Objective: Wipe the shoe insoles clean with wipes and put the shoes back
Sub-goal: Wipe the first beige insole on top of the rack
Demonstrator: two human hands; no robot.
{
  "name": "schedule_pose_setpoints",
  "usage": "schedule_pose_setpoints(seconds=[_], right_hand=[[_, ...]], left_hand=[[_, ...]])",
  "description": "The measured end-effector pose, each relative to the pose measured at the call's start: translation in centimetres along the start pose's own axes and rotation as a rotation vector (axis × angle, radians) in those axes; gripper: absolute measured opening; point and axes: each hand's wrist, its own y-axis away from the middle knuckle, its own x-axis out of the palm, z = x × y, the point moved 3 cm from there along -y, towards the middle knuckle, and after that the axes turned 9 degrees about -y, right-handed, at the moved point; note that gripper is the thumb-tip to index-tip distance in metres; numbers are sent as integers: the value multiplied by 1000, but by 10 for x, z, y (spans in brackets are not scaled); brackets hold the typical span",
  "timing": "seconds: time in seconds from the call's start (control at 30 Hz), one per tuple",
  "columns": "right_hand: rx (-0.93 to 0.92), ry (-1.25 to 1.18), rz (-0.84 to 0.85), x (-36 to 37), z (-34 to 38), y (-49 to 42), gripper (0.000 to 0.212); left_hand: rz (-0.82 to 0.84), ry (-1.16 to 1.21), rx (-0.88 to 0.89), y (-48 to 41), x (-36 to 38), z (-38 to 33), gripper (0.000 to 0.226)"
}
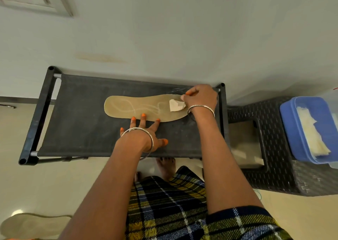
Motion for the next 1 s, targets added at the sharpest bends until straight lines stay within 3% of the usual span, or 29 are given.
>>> schedule_pose_setpoints(seconds=[0.07,0.13,0.2,0.27,0.37,0.53,0.77,1.0], right_hand=[[-64,-34,61,-4,3,-2,9],[-97,-19,239,1,6,2,17],[-142,152,349,12,4,6,27],[-190,284,318,20,3,7,26],[-226,295,238,29,8,11,17],[-315,307,346,48,17,25,12],[-216,247,155,37,11,14,14],[-224,364,283,42,17,15,29]], left_hand=[[2,-3,2,0,0,0,82],[4,-2,0,-1,0,0,82],[4,1,0,-2,0,-1,83],[1,11,-2,-2,0,-1,83],[-5,12,-5,-1,1,-1,83],[-9,17,-8,0,1,-1,82],[-15,13,4,0,1,1,81],[-14,5,-5,-4,1,1,82]])
